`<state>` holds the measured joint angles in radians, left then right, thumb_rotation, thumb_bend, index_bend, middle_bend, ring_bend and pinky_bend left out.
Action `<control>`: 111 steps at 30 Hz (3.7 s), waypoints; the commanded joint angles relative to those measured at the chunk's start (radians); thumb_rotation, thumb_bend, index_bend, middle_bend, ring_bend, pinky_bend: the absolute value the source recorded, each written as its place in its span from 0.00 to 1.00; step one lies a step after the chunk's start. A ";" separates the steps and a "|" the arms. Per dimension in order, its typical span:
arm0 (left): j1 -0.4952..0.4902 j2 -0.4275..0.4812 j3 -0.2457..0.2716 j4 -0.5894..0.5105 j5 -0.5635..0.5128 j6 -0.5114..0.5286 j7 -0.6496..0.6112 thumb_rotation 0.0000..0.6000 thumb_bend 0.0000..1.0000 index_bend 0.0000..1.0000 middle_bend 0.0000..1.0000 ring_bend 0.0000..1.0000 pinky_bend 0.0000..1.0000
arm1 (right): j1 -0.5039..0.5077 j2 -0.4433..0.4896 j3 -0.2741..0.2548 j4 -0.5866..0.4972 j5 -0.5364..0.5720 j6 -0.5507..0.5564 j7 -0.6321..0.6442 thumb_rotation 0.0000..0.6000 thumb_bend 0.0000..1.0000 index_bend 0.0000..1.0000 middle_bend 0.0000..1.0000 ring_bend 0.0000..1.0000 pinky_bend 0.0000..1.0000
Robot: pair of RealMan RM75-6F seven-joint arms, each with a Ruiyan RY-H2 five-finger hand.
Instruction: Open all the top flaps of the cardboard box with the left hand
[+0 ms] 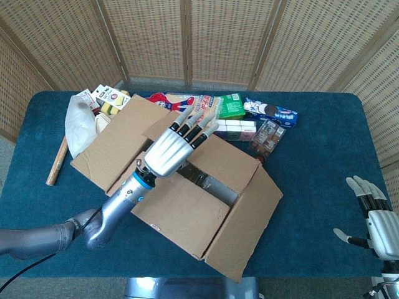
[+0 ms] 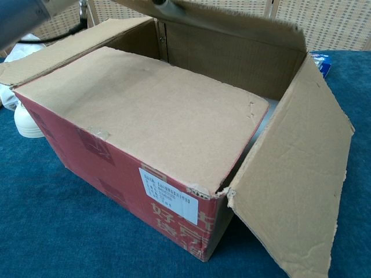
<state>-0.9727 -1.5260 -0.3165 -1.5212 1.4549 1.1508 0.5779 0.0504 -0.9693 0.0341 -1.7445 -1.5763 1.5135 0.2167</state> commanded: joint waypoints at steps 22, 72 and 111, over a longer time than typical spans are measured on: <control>-0.243 -0.104 -0.140 0.335 -0.141 -0.136 -0.011 1.00 0.06 0.07 0.00 0.00 0.00 | 0.034 0.036 -0.003 0.002 0.024 -0.086 0.123 1.00 0.00 0.00 0.00 0.00 0.00; -0.176 0.171 0.007 -0.080 -0.483 -0.337 -0.113 1.00 0.04 0.65 0.67 0.62 0.78 | 0.039 0.021 -0.003 0.000 0.044 -0.102 0.054 1.00 0.00 0.00 0.00 0.00 0.00; -0.435 0.224 0.104 -0.208 -1.210 -0.400 0.018 0.79 0.00 0.67 0.60 0.46 0.64 | 0.041 0.018 -0.012 0.007 0.026 -0.097 0.055 1.00 0.00 0.00 0.00 0.00 0.00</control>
<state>-1.4049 -1.3032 -0.2159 -1.7288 0.2442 0.7499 0.5979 0.0913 -0.9507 0.0221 -1.7373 -1.5507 1.4170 0.2720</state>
